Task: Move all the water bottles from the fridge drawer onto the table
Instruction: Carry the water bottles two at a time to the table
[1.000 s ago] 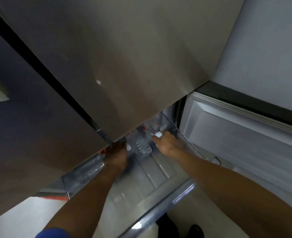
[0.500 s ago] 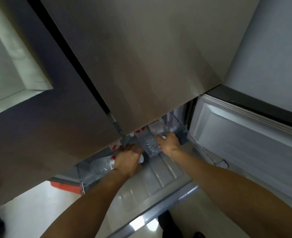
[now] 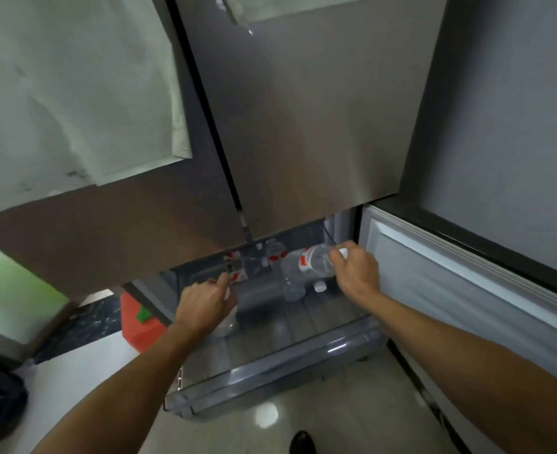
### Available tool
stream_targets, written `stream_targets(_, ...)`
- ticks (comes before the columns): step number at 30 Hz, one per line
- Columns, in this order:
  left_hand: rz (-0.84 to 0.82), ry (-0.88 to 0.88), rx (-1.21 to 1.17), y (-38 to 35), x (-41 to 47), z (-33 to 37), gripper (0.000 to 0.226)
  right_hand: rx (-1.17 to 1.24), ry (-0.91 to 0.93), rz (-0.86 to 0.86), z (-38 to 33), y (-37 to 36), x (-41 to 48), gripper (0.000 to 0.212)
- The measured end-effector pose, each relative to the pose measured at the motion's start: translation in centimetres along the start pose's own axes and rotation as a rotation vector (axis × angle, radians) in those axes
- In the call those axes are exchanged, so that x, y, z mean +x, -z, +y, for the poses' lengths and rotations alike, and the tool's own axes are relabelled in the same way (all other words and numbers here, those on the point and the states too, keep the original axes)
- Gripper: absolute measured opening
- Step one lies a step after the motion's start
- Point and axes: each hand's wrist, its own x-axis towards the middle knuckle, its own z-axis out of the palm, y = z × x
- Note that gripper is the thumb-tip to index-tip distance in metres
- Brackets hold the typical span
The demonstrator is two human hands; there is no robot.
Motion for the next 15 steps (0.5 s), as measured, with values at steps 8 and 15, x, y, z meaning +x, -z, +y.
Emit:
stream_targets(8, 0.268, 0.286, -0.110, 7.6, -7.4, 1.2, 0.026, -0.120, 0.358, -0.072, -5.4, 4.3, -4.2, 0.034)
stream_targets(15, 0.558, 0.467, -0.018, 14.5, -17.2, -2.0, 0.025, -0.118, 0.703, -0.092, -15.8, 4.1, -9.2, 0.035)
